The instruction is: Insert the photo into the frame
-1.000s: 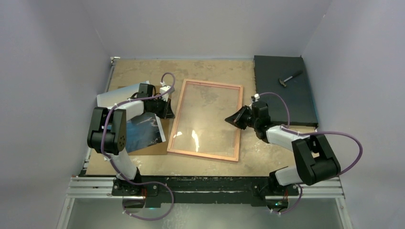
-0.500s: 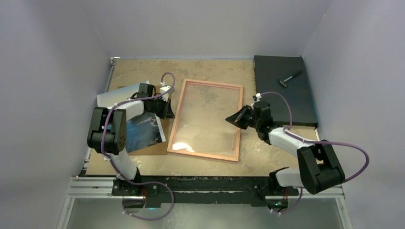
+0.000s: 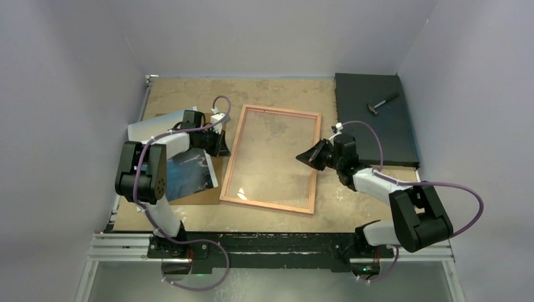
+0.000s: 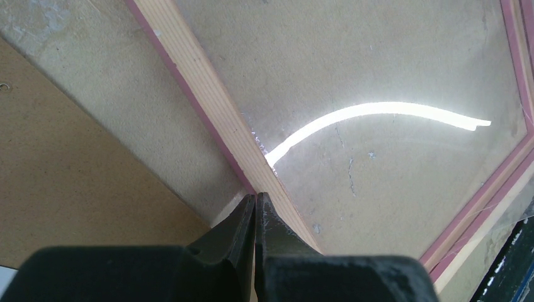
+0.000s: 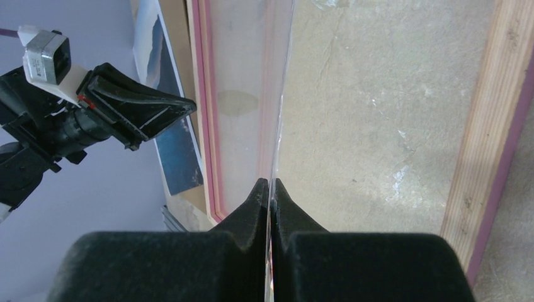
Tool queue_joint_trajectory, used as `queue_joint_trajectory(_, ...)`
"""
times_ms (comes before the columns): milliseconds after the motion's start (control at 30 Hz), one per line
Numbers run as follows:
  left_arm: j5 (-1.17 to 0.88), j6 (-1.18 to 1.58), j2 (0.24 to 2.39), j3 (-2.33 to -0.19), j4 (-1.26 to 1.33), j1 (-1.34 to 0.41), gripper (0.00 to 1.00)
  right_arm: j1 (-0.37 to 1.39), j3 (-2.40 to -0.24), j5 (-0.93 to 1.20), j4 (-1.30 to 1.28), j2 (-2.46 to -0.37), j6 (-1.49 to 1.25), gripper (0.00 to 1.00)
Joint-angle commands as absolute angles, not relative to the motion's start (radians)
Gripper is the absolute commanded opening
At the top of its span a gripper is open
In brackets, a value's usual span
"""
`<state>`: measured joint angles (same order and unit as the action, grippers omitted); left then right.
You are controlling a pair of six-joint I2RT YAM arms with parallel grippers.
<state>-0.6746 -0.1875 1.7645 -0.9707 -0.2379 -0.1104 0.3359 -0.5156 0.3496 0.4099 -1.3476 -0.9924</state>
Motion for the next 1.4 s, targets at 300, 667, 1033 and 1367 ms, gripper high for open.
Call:
queue_joint_trajectory(300, -0.608, -0.241, 1.802, -0.925, -0.342, -0.111, 0.0, 0.404, -0.47, 0.453, 0.701, -1.302, -0.965, 0.0)
queue_joint_trajectory(667, -0.61, -0.238, 1.801, -0.929, -0.342, -0.111, 0.0, 0.46, -0.471, 0.471, 0.757, -1.299, -0.967, 0.0)
queue_joint_trajectory(1033, -0.608, -0.242, 1.798, -0.925, -0.345, -0.111, 0.0, 0.46, -0.477, 0.457, 0.777, -1.298, -0.999, 0.0)
queue_joint_trajectory(1367, -0.609, -0.242, 1.799, -0.92, -0.341, -0.111, 0.0, 0.46, -0.456, 0.489, 0.83, -1.281, -0.984, 0.0)
